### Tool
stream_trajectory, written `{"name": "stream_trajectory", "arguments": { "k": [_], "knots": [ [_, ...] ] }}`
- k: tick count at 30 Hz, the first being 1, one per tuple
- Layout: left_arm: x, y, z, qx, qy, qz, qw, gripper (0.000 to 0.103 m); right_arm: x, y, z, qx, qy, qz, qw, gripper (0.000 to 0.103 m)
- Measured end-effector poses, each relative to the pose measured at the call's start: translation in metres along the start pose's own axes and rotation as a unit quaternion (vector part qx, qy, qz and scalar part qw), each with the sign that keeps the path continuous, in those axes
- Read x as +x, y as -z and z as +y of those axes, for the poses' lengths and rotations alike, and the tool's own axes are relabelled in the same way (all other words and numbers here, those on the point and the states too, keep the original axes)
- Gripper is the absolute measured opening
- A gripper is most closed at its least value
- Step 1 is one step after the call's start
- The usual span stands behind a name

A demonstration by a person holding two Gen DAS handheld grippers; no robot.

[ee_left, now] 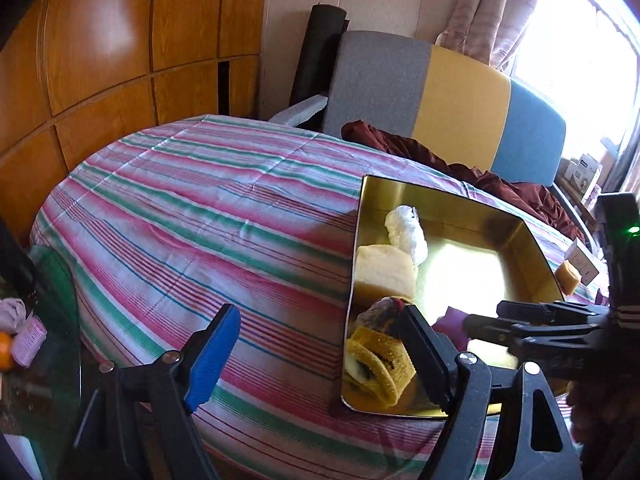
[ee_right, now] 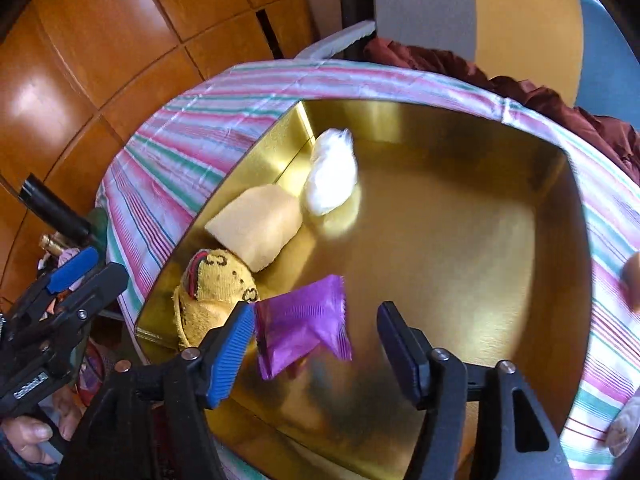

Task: Organize objects
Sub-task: 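Carry the purple packet into the gold tray and open the right gripper, then move both grippers back over the remaining items on the table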

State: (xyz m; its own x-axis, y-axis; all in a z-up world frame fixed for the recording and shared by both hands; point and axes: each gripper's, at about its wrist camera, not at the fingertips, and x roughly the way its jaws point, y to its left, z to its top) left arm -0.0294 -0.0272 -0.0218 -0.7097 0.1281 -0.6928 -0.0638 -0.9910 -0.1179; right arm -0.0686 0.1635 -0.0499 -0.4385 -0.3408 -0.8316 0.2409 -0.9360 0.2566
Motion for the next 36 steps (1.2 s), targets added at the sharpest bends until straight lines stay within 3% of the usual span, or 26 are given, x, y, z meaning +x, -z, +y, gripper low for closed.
{"name": "stream_trajectory", "arguments": {
  "k": [12, 19, 24, 30, 34, 36],
  "knots": [
    [-0.007, -0.003, -0.039, 0.050, 0.028, -0.006, 0.9983, 0.082, -0.065, 0.017, -0.047, 0.052, 0.041, -0.062, 0.996, 0.075],
    [-0.007, -0.005, -0.074, 0.088, 0.055, -0.003, 0.9946, 0.082, -0.100, 0.036, -0.099, 0.101, 0.079, -0.081, 0.988, 0.075],
    [-0.009, -0.007, -0.108, 0.124, 0.084, -0.004, 0.9887, 0.082, -0.129, 0.055, -0.149, 0.140, 0.129, -0.085, 0.978, 0.075],
    [-0.014, -0.008, -0.164, 0.178, 0.134, -0.008, 0.9748, 0.082, -0.177, 0.085, -0.219, 0.214, 0.202, -0.095, 0.951, 0.075],
    [-0.018, -0.005, -0.207, 0.222, 0.177, -0.006, 0.9588, 0.082, -0.209, 0.111, -0.274, 0.293, 0.246, -0.120, 0.916, 0.080],
    [-0.020, -0.002, -0.234, 0.247, 0.200, -0.004, 0.9483, 0.082, -0.219, 0.126, -0.298, 0.336, 0.268, -0.131, 0.893, 0.080]
  ]
}}
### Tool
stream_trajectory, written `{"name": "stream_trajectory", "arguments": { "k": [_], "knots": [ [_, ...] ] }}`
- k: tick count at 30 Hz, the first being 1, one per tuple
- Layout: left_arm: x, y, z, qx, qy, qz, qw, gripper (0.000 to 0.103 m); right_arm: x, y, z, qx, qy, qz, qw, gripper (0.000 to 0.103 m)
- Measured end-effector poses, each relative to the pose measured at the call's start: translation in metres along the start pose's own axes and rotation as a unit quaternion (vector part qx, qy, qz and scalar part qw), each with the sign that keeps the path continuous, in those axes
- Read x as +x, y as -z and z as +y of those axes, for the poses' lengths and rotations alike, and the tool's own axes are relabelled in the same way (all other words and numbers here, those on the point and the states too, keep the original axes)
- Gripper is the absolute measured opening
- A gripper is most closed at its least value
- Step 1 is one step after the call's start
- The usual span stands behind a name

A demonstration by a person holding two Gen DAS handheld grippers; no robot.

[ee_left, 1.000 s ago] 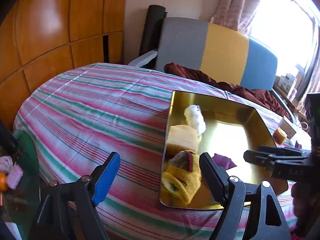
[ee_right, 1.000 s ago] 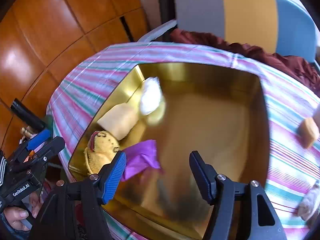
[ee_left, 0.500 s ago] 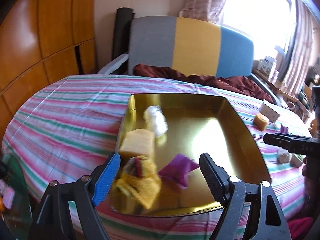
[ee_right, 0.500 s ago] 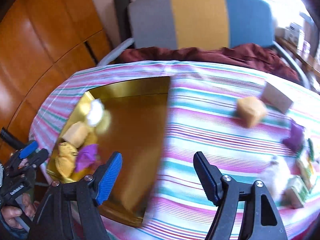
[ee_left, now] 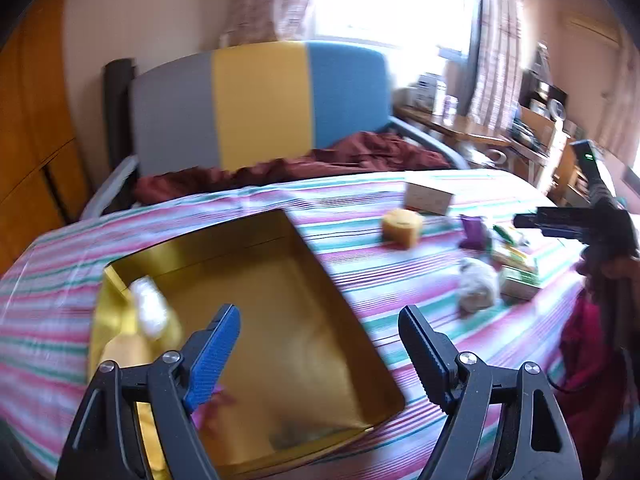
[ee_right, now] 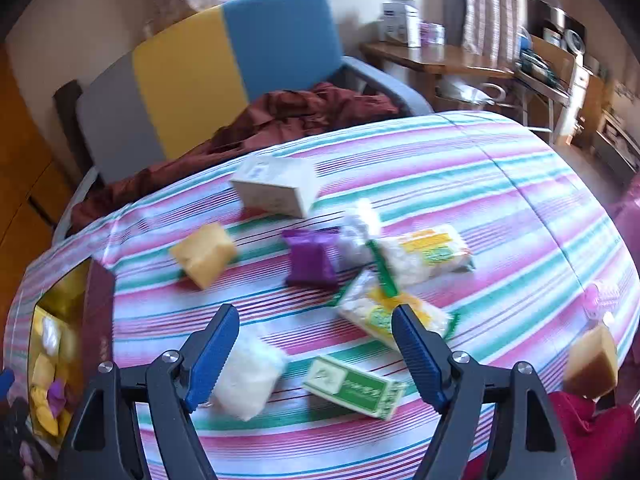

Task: Organize objects
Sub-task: 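Move both grippers back over the remaining items on the table, then grasp the beige knitted pouch with the left gripper and lift it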

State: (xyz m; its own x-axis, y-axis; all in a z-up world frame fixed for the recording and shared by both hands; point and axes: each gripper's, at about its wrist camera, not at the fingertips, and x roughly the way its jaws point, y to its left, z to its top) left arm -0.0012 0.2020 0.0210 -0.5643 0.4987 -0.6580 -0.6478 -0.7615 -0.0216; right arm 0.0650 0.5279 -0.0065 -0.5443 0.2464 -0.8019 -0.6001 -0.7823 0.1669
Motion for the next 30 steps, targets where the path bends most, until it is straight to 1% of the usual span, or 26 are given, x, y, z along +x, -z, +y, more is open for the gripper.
{"name": "stream_trajectory", "arguments": {
  "k": [2, 4, 5, 8, 11, 15, 19, 22, 26, 27, 28, 29, 30],
  "knots": [
    [0.009, -0.008, -0.023, 0.020, 0.019, 0.004, 0.9996, 0.082, 0.008, 0.001, -0.026, 0.050, 0.012, 0.000, 0.999, 0.080],
    [0.019, -0.013, -0.046, 0.041, 0.035, 0.010, 0.9985, 0.082, 0.019, 0.007, -0.054, 0.128, -0.017, 0.019, 0.992, 0.080],
    [0.026, -0.016, -0.058, 0.051, 0.043, 0.016, 0.9976, 0.082, 0.021, 0.008, -0.064, 0.153, -0.020, 0.023, 0.988, 0.080],
    [0.051, -0.022, -0.089, 0.071, 0.071, 0.037, 0.9942, 0.082, 0.018, 0.008, -0.076, 0.182, -0.028, 0.011, 0.983, 0.080],
    [0.077, -0.026, -0.118, 0.082, 0.094, 0.067, 0.9900, 0.080, 0.024, 0.008, -0.071, 0.179, -0.035, 0.028, 0.983, 0.080],
    [0.109, -0.025, -0.146, 0.100, 0.105, 0.092, 0.9852, 0.080, 0.028, 0.009, -0.065, 0.162, -0.040, 0.035, 0.985, 0.080],
    [0.139, -0.026, -0.160, 0.102, 0.115, 0.120, 0.9807, 0.080, 0.031, 0.010, -0.066, 0.161, -0.042, 0.041, 0.985, 0.080],
    [0.154, -0.027, -0.168, 0.102, 0.124, 0.132, 0.9782, 0.080, 0.032, 0.010, -0.067, 0.163, -0.042, 0.041, 0.985, 0.080],
    [0.182, -0.027, -0.176, 0.110, 0.114, 0.155, 0.9752, 0.080, 0.033, 0.009, -0.067, 0.162, -0.043, 0.042, 0.985, 0.080],
    [0.190, -0.026, -0.176, 0.105, 0.116, 0.165, 0.9739, 0.078, 0.033, 0.009, -0.067, 0.161, -0.042, 0.043, 0.985, 0.080],
    [0.195, -0.024, -0.176, 0.095, 0.125, 0.171, 0.9726, 0.071, 0.034, 0.009, -0.067, 0.160, -0.042, 0.044, 0.985, 0.080],
    [0.197, -0.023, -0.174, 0.082, 0.141, 0.177, 0.9706, 0.060, 0.034, 0.009, -0.067, 0.161, -0.043, 0.046, 0.985, 0.080],
    [0.194, -0.021, -0.172, 0.071, 0.152, 0.171, 0.9709, 0.055, 0.035, 0.009, -0.067, 0.162, -0.043, 0.047, 0.985, 0.080]
  ]
}}
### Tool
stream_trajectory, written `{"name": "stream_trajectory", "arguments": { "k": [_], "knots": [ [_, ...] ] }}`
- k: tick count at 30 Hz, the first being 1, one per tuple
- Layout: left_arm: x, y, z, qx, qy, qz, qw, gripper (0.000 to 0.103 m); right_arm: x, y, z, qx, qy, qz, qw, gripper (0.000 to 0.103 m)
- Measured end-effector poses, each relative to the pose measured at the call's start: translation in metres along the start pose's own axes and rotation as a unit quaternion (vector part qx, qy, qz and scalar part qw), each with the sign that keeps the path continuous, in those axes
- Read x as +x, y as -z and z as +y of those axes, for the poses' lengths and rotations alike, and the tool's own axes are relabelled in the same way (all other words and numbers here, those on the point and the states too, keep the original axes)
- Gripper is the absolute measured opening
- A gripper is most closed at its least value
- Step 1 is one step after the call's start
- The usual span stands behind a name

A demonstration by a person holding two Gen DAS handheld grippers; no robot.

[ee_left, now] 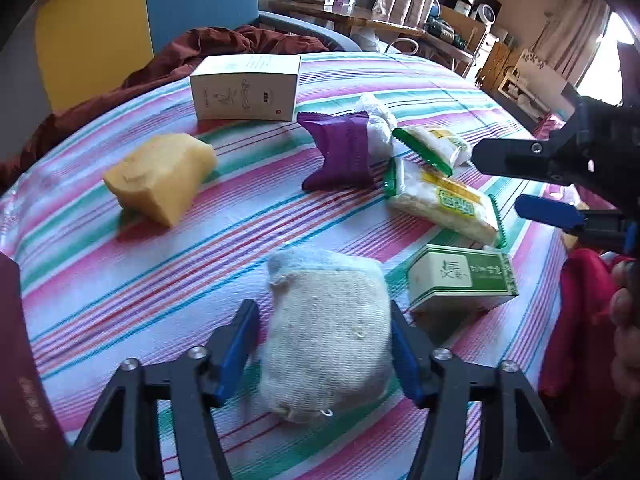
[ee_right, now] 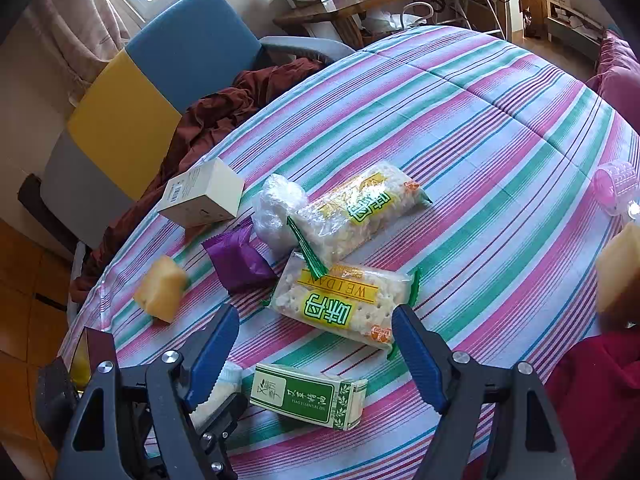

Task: Organize objects
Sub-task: 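Grasp the beige knitted pouch with the left gripper and lift it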

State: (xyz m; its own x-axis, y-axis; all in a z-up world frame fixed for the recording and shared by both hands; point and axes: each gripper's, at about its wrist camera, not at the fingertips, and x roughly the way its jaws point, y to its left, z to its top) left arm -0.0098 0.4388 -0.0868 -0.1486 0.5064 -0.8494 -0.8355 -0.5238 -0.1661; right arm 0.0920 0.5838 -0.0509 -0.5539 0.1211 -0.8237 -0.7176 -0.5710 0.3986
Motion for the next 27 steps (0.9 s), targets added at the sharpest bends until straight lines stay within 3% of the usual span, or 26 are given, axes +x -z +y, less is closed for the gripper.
{"name": "stream_trajectory", "arguments": {
  "k": [3, 12, 20, 27],
  "knots": [
    [-0.011, 0.014, -0.003, 0.010, -0.026, -0.018, 0.9994, 0.053, 0.001, -0.001, -0.001, 0.003, -0.001, 0.003, 1.000, 0.080],
    [-0.040, 0.065, 0.014, -0.030, -0.038, -0.067, 0.9966, 0.053, 0.004, 0.001, 0.001, -0.005, 0.013, 0.015, 1.000, 0.080],
    [-0.035, 0.071, 0.010, -0.006, -0.052, -0.089, 0.9947, 0.053, 0.015, 0.008, 0.008, -0.024, 0.040, 0.048, 0.998, 0.081],
    [-0.034, 0.071, 0.013, -0.007, -0.045, -0.094, 0.9945, 0.054, 0.017, 0.019, 0.022, -0.057, 0.058, 0.062, 0.995, 0.091]
  ]
}}
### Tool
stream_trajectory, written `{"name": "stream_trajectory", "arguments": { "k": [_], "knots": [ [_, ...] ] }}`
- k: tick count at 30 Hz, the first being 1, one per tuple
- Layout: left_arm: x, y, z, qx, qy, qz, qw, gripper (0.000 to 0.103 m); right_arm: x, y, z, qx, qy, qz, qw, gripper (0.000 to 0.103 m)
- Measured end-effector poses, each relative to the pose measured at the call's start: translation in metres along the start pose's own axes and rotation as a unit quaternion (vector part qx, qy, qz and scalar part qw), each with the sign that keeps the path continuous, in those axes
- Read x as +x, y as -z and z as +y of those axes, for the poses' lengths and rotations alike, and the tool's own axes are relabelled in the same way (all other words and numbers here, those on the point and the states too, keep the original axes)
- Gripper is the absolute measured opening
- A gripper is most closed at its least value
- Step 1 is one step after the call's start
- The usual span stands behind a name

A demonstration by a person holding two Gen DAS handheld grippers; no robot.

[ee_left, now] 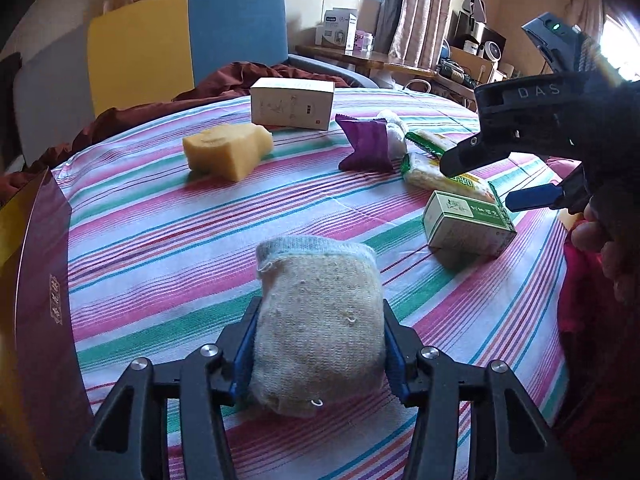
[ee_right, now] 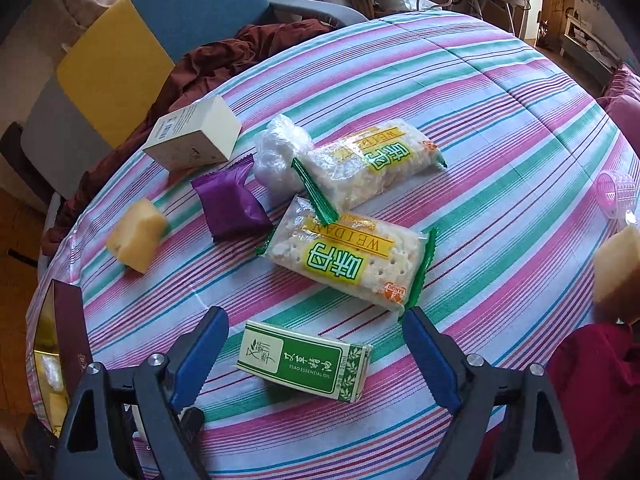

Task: Organize objects
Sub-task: 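Grasp the beige knitted pouch with the left gripper and lift it, then carry the pouch into the gold tray and open the left gripper while the right grasps the green box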

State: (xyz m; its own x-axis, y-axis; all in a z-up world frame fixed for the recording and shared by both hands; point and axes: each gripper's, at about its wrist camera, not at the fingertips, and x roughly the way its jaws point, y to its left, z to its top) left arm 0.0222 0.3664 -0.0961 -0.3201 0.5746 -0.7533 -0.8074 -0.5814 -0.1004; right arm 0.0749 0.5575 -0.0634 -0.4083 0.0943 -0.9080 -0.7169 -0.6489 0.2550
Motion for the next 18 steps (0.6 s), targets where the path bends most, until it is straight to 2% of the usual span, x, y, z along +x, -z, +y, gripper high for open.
{"name": "stream_trajectory", "arguments": {
  "k": [11, 13, 16, 18],
  "knots": [
    [0.000, 0.001, 0.001, -0.001, 0.002, -0.003, 1.0000, 0.056, 0.012, 0.007, 0.009, -0.029, 0.033, 0.032, 0.999, 0.091],
    [0.000, 0.000, 0.001, -0.001, 0.002, -0.004, 1.0000, 0.056, 0.018, 0.008, 0.012, -0.041, 0.032, 0.050, 0.997, 0.079],
    [0.000, 0.001, 0.000, 0.002, -0.001, -0.005, 1.0000, 0.056, 0.021, 0.010, 0.021, -0.067, 0.034, 0.051, 0.996, 0.079],
    [0.001, 0.001, -0.001, 0.005, -0.004, -0.005, 1.0000, 0.056, 0.023, 0.011, 0.027, -0.081, 0.008, 0.053, 0.995, 0.078]
  ]
}}
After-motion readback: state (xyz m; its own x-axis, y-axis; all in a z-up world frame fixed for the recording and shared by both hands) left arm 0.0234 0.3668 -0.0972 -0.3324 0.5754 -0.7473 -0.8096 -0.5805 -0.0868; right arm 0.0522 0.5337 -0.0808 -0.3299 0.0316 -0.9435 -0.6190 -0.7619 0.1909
